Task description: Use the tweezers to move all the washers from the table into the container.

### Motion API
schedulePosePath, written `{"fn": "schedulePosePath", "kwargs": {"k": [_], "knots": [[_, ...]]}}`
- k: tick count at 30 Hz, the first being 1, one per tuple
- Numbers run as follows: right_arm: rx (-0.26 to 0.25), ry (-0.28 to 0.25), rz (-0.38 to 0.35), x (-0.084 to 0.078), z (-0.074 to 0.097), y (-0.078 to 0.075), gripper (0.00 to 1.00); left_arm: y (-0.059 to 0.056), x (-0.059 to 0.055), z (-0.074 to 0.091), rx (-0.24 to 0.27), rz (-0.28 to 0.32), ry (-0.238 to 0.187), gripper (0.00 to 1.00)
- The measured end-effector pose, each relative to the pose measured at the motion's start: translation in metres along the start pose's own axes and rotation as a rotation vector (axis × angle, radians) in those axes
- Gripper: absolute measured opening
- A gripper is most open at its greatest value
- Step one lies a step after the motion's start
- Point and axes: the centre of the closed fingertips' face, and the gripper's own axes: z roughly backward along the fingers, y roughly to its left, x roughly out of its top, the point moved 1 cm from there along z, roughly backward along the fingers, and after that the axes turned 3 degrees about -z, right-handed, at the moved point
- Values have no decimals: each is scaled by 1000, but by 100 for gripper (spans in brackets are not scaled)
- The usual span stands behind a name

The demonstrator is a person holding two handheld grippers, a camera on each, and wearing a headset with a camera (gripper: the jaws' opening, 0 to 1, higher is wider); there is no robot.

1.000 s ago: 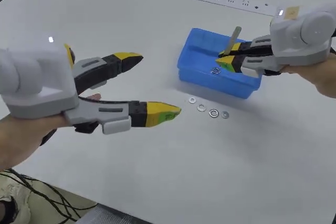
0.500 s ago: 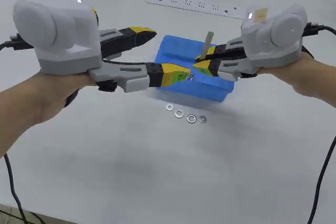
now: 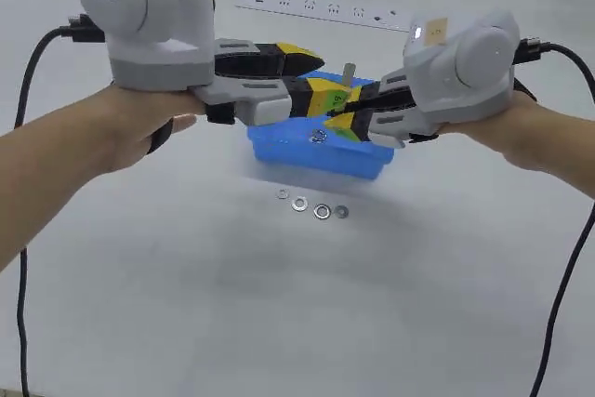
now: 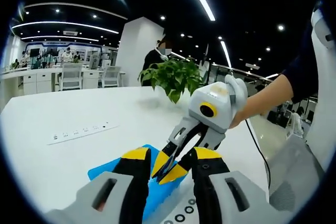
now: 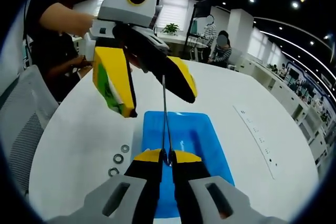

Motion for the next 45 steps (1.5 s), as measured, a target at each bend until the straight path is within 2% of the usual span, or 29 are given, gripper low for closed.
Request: {"fn": "schedulePosePath", "kwargs": {"k": [5, 10, 13, 16, 19, 21, 26, 27, 30, 31, 33, 35, 37, 39, 41, 43, 45], "knots": [[8, -2, 10, 2, 1, 2, 8, -6, 3, -2, -53, -31, 12, 28], [21, -12, 15, 6, 3, 4, 8, -12, 9, -1, -92, -52, -5, 25], [25, -18, 21, 8, 3, 5, 8, -18, 17, -1, -119, -72, -37, 21], [28, -18, 25, 9, 2, 5, 8, -22, 19, -2, -140, -78, -39, 18], [27, -21, 28, 10, 2, 4, 8, -24, 17, -2, -152, -104, -15, 10], [28, -22, 26, 11, 2, 4, 8, -25, 18, -1, -150, -116, -20, 10], [16, -17, 32, 10, 2, 0, 8, -22, 19, -1, -138, -208, -19, 7], [16, -16, 39, 10, 1, -1, 9, -24, 18, -1, -158, -209, -16, 6], [11, -12, 60, 9, 1, 0, 10, -18, 20, -2, -119, -216, -24, 5], [9, -19, 44, 9, 1, -1, 10, -14, 21, -1, -103, -215, -27, 4], [-15, -17, 29, 9, 1, -5, 11, -14, 22, -2, -86, -223, -27, 4], [-8, -13, 1, 8, 0, -6, 12, -19, 23, -5, -86, -234, -22, 4], [-18, 0, 22, 7, 0, -7, 12, -17, 23, -7, -71, -245, -15, 4], [-17, 5, -20, 7, 1, -7, 12, -19, 24, -8, -66, -253, -18, 4], [-36, -6, -27, 8, 2, -9, 13, -15, 25, -9, -51, -262, -18, 4], [-54, -34, -83, 13, 5, -13, 14, -10, 24, -9, -22, -286, -7, 4], [-66, -73, -117, 19, 9, -16, 15, -8, 25, -8, -17, -289, -10, 4]]}}
